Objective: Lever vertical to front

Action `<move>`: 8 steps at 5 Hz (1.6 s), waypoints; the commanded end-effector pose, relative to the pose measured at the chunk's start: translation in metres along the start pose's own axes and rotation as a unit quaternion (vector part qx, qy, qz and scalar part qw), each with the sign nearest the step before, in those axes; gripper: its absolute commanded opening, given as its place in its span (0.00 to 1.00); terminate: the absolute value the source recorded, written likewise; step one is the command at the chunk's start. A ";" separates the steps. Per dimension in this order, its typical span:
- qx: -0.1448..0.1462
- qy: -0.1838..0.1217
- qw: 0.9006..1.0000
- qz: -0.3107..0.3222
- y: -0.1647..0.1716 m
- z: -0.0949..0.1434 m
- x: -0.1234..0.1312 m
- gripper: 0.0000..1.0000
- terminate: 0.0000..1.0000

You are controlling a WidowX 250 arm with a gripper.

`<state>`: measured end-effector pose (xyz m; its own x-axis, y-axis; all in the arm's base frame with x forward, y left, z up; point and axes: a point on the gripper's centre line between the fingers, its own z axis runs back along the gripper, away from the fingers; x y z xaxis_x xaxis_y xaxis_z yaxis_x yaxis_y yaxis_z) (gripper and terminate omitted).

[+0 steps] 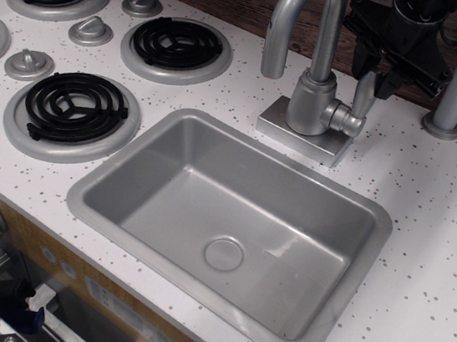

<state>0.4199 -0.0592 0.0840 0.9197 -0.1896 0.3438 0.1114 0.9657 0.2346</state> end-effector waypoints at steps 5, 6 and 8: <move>-0.073 0.074 0.994 0.042 -0.008 -0.020 -0.048 0.00 0.00; -0.068 0.072 0.994 0.043 -0.008 -0.014 -0.049 1.00 0.00; -0.030 0.082 0.994 0.060 -0.004 0.020 -0.058 1.00 0.00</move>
<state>0.3483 -0.0522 0.0643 0.9900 -0.0344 0.1371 0.0108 0.9856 0.1689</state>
